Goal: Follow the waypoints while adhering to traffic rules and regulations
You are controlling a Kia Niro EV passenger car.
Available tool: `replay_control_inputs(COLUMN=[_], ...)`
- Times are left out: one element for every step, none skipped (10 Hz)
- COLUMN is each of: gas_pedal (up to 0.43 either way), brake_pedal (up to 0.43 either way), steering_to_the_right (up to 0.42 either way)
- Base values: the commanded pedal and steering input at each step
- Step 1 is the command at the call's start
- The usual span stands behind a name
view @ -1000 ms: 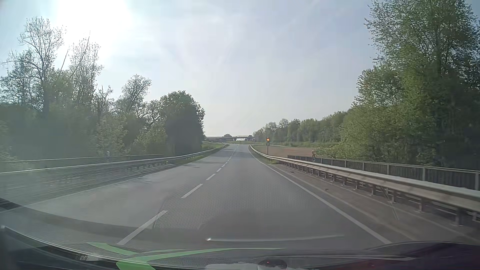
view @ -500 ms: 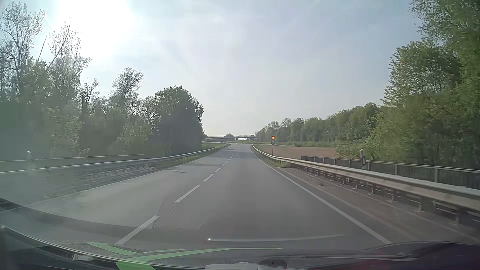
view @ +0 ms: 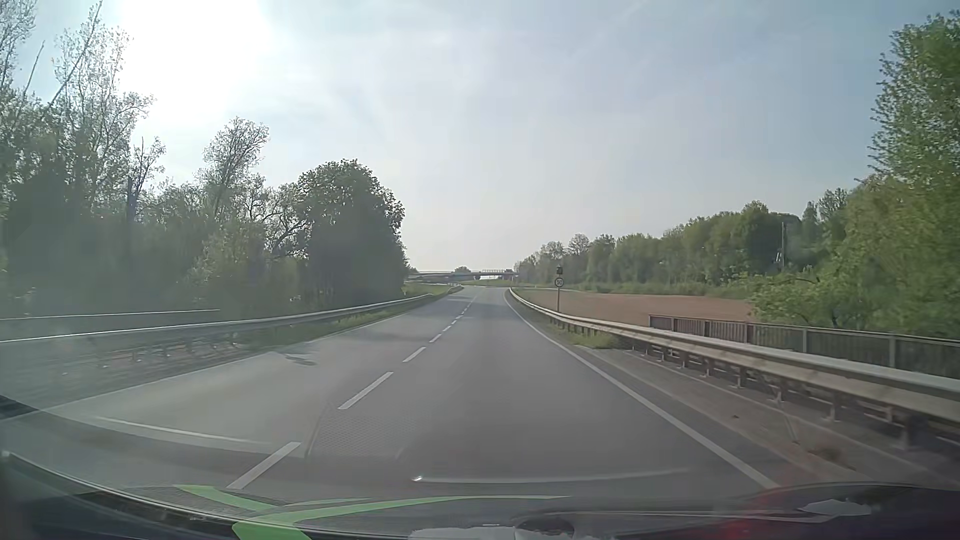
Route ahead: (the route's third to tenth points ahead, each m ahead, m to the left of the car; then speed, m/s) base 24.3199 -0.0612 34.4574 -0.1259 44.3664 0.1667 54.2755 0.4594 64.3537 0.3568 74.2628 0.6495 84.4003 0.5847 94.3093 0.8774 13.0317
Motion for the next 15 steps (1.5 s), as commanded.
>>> replay_control_inputs(gas_pedal=[0.047, 0.047, 0.047, 0.047, 0.047, 0.047, 0.047, 0.047, 0.047, 0.059, 0.059, 0.059, 0.067, 0.079, 0.079], brake_pedal=[0.0, 0.0, 0.0, 0.0, 0.0, 0.0, 0.0, 0.0, 0.0, 0.0, 0.0, 0.0, 0.0, 0.0, 0.0], steering_to_the_right=[-0.002, -0.002, -0.003, -0.002, -0.002, -0.002, -0.002, -0.002, -0.002, -0.002, -0.002, 0.0, 0.0, 0.0, 0.0])
